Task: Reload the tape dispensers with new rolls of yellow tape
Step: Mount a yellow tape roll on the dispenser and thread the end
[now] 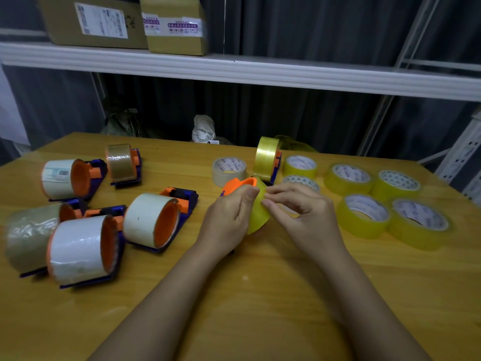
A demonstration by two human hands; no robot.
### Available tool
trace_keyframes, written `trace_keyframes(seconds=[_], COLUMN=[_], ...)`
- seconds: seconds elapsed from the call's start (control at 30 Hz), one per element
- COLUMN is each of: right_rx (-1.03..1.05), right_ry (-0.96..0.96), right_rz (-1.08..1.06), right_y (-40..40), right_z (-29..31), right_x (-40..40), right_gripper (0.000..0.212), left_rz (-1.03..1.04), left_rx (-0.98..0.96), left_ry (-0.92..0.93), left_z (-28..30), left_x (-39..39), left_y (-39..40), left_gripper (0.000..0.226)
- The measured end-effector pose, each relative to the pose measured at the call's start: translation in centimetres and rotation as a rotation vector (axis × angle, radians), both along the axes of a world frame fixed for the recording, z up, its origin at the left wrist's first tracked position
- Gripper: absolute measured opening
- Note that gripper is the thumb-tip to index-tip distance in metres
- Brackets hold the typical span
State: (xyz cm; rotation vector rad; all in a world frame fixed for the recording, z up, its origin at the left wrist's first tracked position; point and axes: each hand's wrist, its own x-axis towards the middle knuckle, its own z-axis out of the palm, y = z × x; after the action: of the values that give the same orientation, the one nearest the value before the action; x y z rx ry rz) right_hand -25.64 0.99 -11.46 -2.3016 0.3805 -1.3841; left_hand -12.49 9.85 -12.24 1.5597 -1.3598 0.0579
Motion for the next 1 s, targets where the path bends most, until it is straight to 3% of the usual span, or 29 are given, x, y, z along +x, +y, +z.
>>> trace_keyframes(seconds=[0.23,0.43,0.7,1.0], right_rx=[0.021,0.081,-0.002,0.079], right_ry=[-0.048,0.013,-0.038,0.033], right_rz=[-0.035,0.048,-0.037,0.002], right_y=[-0.10,0.25,0.01,0.60], right_z=[-0.26,-0.11,-0.45,-0.49], right_x=[0.22,-0.02,0.44,0.35], right_gripper=[0.008,0.021,0.010,0.018], left_rz=[0.029,0.027,0.026,0.057], left_rx=[0.020,0.001,-0.005,-0.004], left_ry=[-0.055,-0.017,-0.030,0.015], left_z=[-0.18,0.00,0.10,0.02], left_x=[-0.15,0.09,0.03,0.54], left_y=[0.05,0.17,0.02,-0.06], left_gripper=[0.026,0.028,0.027,0.048])
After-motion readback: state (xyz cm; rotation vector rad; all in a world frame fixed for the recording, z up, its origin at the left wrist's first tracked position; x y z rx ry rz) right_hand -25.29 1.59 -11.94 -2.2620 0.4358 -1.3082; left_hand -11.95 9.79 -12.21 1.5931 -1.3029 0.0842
